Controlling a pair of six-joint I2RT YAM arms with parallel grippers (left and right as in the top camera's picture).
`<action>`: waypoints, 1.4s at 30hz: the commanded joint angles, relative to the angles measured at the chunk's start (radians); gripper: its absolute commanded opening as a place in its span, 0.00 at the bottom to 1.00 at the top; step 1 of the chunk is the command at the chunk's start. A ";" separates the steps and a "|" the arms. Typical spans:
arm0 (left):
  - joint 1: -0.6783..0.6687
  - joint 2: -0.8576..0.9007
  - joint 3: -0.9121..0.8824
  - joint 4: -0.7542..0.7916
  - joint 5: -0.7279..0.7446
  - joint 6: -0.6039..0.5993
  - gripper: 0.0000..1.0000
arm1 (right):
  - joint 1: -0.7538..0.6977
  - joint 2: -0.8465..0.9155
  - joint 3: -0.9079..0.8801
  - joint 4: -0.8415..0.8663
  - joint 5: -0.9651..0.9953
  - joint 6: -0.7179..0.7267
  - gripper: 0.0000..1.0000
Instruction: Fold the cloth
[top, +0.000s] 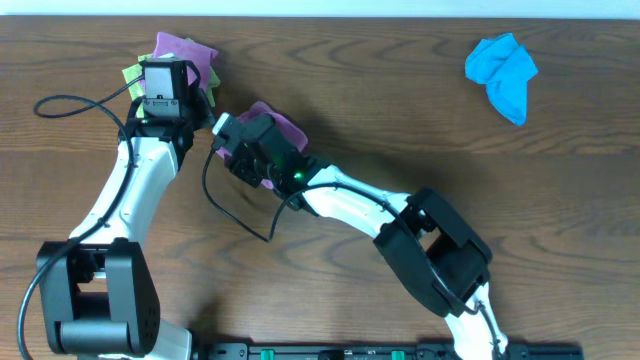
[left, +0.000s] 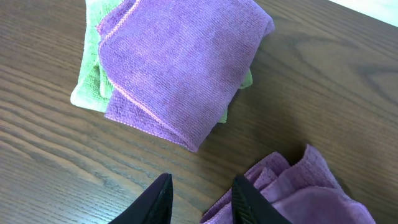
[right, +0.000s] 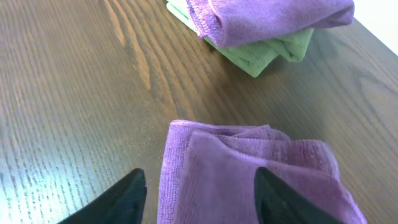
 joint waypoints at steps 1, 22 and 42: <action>-0.010 -0.017 0.015 -0.003 0.008 0.008 0.33 | 0.040 -0.008 0.021 0.001 -0.028 -0.003 0.67; 0.003 -0.120 0.015 -0.074 0.012 -0.070 0.76 | -0.042 -0.261 0.021 -0.517 0.102 0.129 0.99; 0.053 -0.111 0.010 -0.237 0.364 -0.241 0.95 | -0.412 -1.052 -0.463 -0.792 -0.031 0.288 0.99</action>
